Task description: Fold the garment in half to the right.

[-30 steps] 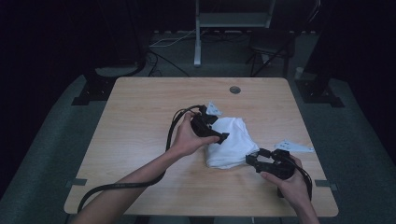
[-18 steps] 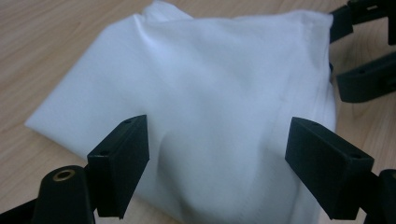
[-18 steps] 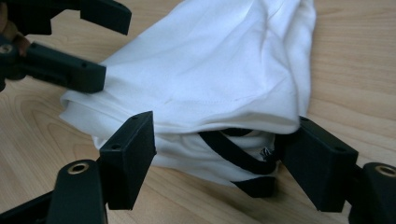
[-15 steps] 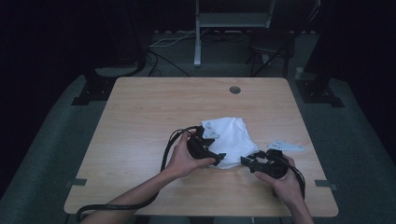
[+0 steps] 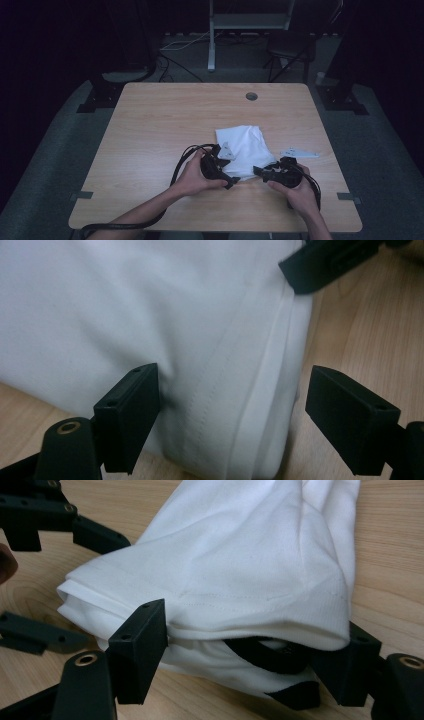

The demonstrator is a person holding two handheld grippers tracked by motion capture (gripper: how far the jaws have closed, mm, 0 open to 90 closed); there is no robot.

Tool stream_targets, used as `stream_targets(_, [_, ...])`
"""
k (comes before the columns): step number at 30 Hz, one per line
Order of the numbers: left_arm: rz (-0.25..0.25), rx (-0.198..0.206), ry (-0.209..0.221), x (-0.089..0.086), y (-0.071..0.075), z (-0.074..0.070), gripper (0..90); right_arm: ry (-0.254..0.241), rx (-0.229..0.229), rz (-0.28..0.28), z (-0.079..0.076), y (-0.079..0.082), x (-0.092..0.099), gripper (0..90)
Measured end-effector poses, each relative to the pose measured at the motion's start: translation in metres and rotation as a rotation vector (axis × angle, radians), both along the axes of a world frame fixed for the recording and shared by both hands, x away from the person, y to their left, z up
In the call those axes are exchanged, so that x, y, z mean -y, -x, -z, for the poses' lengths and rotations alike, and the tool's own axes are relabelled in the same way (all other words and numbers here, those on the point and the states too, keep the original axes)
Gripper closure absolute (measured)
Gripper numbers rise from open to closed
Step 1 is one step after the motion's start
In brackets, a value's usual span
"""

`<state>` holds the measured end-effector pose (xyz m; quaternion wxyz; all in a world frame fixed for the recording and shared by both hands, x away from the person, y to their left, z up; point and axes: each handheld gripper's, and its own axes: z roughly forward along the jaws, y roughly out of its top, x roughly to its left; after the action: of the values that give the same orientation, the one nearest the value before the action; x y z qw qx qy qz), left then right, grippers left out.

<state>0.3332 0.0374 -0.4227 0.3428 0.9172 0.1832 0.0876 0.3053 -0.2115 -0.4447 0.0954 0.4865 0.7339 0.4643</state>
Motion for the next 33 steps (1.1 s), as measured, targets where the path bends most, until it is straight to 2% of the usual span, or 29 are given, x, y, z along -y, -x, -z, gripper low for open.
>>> stream_targets(4, [-0.027, -0.044, 0.028, -0.012, -0.002, 0.002, 21.5, -0.002, -0.010, -0.018, -0.001, -0.001, -0.009, 28.1])
stream_targets(13, [-0.080, -0.065, 0.029, -0.047, -0.005, 0.001, 21.5, -0.014, -0.021, -0.075, -0.001, -0.007, -0.043, 27.6])
stream_targets(17, [-0.118, -0.078, 0.033, -0.068, -0.008, 0.001, 21.6, -0.039, -0.028, -0.101, 0.000, -0.007, -0.059, 27.9])
stream_targets(24, [-0.174, -0.067, 0.041, -0.097, -0.011, -0.003, 21.5, -0.066, -0.037, -0.132, 0.000, -0.012, -0.085, 27.6])
stream_targets(29, [-0.215, -0.066, 0.061, -0.117, -0.012, -0.007, 21.5, -0.110, -0.049, -0.155, -0.001, -0.017, -0.107, 27.1])
stream_targets(33, [-0.238, -0.063, 0.077, -0.132, -0.010, -0.011, 21.5, -0.126, -0.048, -0.178, -0.001, -0.021, -0.120, 26.6])
